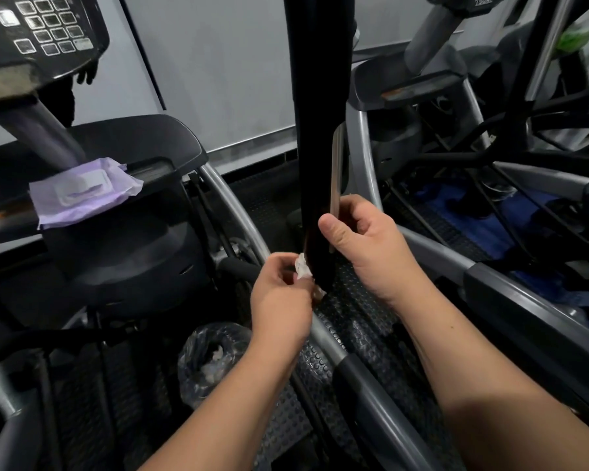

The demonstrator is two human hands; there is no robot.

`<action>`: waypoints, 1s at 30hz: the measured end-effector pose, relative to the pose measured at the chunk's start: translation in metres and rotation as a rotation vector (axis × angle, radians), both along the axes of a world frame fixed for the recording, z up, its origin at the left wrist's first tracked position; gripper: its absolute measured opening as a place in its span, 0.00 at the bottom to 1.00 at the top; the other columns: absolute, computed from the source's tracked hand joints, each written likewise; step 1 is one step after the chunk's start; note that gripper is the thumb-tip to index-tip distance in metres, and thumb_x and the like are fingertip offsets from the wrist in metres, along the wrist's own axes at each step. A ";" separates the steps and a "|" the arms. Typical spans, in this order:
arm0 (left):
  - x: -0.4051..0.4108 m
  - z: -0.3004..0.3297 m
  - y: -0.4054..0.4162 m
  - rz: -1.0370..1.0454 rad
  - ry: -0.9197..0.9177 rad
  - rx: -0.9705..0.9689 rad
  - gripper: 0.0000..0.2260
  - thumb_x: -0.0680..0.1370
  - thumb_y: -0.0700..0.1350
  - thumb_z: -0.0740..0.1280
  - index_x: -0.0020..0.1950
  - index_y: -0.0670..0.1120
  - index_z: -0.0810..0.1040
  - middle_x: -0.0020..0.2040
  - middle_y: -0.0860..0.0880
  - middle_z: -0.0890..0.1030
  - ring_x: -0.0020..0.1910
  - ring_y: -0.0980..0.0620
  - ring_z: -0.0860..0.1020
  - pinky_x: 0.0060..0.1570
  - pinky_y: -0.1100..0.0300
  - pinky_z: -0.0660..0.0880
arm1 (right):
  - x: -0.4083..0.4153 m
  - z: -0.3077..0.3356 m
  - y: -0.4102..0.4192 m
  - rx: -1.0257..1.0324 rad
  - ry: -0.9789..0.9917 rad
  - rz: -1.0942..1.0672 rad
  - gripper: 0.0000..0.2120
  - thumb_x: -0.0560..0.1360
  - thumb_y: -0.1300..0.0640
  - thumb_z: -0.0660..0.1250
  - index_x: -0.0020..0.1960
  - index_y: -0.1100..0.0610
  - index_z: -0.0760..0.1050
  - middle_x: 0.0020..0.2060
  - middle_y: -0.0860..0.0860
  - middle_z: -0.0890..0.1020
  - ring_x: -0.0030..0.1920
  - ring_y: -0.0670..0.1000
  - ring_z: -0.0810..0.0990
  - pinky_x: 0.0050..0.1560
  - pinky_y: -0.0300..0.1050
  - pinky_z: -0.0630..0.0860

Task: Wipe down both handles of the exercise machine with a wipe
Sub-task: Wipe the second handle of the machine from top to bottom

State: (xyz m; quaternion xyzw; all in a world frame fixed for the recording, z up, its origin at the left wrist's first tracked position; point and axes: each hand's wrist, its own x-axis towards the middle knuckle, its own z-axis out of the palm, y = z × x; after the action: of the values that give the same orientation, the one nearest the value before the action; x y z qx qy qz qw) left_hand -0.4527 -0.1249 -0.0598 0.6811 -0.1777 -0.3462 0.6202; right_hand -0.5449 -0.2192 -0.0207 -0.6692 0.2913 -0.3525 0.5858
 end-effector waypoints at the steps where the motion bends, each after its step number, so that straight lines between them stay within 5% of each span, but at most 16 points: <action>1: -0.002 -0.002 0.001 -0.002 0.011 0.007 0.13 0.77 0.31 0.67 0.44 0.50 0.79 0.28 0.57 0.80 0.30 0.59 0.79 0.39 0.55 0.77 | 0.000 0.000 0.001 -0.002 -0.002 -0.003 0.09 0.77 0.50 0.70 0.54 0.53 0.79 0.46 0.47 0.85 0.47 0.45 0.83 0.49 0.40 0.77; 3: -0.005 -0.003 0.003 0.027 0.018 -0.013 0.10 0.78 0.33 0.68 0.44 0.47 0.78 0.28 0.55 0.80 0.28 0.59 0.78 0.35 0.59 0.75 | 0.001 0.001 0.003 0.000 -0.005 -0.008 0.11 0.76 0.48 0.70 0.54 0.53 0.79 0.46 0.48 0.85 0.48 0.46 0.82 0.51 0.42 0.78; 8: -0.010 -0.008 0.000 0.079 0.038 -0.052 0.09 0.76 0.37 0.70 0.40 0.51 0.78 0.34 0.47 0.80 0.35 0.44 0.80 0.39 0.49 0.78 | 0.002 -0.002 0.003 -0.020 0.002 -0.028 0.11 0.75 0.44 0.70 0.53 0.50 0.79 0.47 0.48 0.85 0.49 0.47 0.82 0.53 0.47 0.79; 15: -0.016 -0.020 0.006 0.073 0.008 -0.041 0.12 0.76 0.36 0.70 0.38 0.50 0.76 0.33 0.47 0.76 0.33 0.49 0.74 0.35 0.55 0.72 | 0.002 -0.002 0.005 -0.034 0.011 -0.022 0.10 0.76 0.44 0.69 0.53 0.48 0.79 0.47 0.46 0.84 0.49 0.46 0.82 0.54 0.47 0.79; 21: -0.024 -0.024 0.007 0.097 0.025 -0.029 0.08 0.75 0.39 0.71 0.39 0.49 0.76 0.34 0.46 0.78 0.35 0.46 0.77 0.40 0.47 0.79 | 0.001 0.001 0.005 -0.030 0.002 -0.006 0.08 0.76 0.45 0.69 0.53 0.47 0.79 0.45 0.43 0.84 0.47 0.43 0.81 0.50 0.41 0.76; 26: -0.028 -0.026 0.007 0.117 0.121 -0.004 0.09 0.80 0.32 0.67 0.42 0.41 0.73 0.34 0.43 0.74 0.27 0.53 0.77 0.32 0.57 0.77 | 0.000 0.002 0.006 -0.027 -0.001 -0.002 0.08 0.77 0.46 0.69 0.54 0.48 0.79 0.46 0.44 0.84 0.47 0.44 0.81 0.51 0.42 0.76; 30: -0.025 -0.016 0.004 0.103 0.067 -0.058 0.08 0.79 0.35 0.69 0.42 0.44 0.75 0.33 0.49 0.79 0.33 0.48 0.81 0.39 0.49 0.81 | 0.000 0.002 0.005 -0.038 0.001 0.005 0.06 0.78 0.48 0.69 0.53 0.48 0.78 0.45 0.43 0.84 0.46 0.42 0.81 0.48 0.38 0.75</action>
State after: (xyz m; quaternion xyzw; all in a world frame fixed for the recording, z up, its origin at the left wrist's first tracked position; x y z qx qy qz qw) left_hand -0.4779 -0.1207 -0.0762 0.6591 -0.1314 -0.3311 0.6624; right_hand -0.5445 -0.2140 -0.0186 -0.6812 0.2831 -0.3562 0.5736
